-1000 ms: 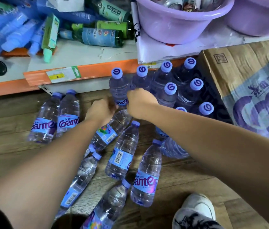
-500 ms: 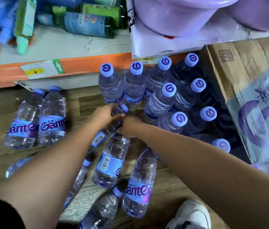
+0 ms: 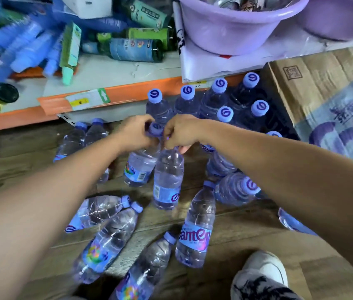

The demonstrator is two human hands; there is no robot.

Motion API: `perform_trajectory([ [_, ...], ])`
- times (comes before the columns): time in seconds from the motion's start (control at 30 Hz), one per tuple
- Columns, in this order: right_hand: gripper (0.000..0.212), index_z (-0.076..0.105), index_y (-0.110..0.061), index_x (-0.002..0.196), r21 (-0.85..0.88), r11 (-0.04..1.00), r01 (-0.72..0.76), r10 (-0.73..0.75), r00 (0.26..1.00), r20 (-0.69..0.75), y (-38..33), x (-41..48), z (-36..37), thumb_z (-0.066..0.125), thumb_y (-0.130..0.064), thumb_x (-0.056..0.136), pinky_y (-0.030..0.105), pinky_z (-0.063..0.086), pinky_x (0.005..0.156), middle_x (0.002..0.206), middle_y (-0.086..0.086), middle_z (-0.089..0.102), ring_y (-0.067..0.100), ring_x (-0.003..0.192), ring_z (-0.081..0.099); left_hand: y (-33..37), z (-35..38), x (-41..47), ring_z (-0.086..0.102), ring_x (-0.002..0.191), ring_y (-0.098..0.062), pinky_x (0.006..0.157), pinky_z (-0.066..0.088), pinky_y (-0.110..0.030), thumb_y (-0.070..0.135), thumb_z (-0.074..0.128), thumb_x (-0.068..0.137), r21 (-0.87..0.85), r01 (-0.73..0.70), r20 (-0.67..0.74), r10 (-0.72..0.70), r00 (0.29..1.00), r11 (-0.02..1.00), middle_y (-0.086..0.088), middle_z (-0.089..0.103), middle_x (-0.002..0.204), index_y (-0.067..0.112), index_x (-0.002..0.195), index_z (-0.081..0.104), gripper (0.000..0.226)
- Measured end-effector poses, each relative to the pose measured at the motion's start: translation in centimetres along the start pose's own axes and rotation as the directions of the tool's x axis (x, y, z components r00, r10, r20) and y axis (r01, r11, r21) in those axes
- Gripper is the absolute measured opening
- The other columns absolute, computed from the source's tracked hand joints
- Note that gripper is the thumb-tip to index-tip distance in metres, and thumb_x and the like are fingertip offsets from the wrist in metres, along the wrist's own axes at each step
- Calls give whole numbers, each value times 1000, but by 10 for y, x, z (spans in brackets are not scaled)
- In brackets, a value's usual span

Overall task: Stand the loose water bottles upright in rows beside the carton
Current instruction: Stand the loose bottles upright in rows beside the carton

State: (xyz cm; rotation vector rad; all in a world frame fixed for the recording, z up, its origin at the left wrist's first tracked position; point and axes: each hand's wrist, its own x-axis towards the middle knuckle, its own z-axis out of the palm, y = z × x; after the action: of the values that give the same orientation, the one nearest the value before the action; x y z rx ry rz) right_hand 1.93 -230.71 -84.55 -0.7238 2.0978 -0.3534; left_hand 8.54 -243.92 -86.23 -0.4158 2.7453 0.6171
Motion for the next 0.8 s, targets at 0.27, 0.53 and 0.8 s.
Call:
perform_trajectory([
  [0.27,21,61,-8,99,-164,986,19,-86,907,-413,8,-38,-13,63,-18,81,28,40,71,106,11,61,29,103,59,20,-12,-26,60,103,-39,84,51,-41,31,67,79,337,-128,-11,140,990,933,-20,60,111,6,111,55,42],
  [0.53,24,66,-12,106,-58,997,49,-71,876,-477,25,-45,-11,64,-16,83,27,39,72,100,8,56,25,106,54,27,-19,-16,55,101,-32,88,46,-36,5,64,75,223,-210,-39,224,974,952,-17,52,107,11,110,68,35],
  [0.8,30,62,-8,109,-107,994,24,-72,881,-468,27,-44,-10,58,-6,80,24,36,68,107,14,56,24,93,50,47,-18,0,57,93,-35,80,50,-41,10,60,80,313,-239,19,245,969,919,-11,46,95,11,92,69,15],
])
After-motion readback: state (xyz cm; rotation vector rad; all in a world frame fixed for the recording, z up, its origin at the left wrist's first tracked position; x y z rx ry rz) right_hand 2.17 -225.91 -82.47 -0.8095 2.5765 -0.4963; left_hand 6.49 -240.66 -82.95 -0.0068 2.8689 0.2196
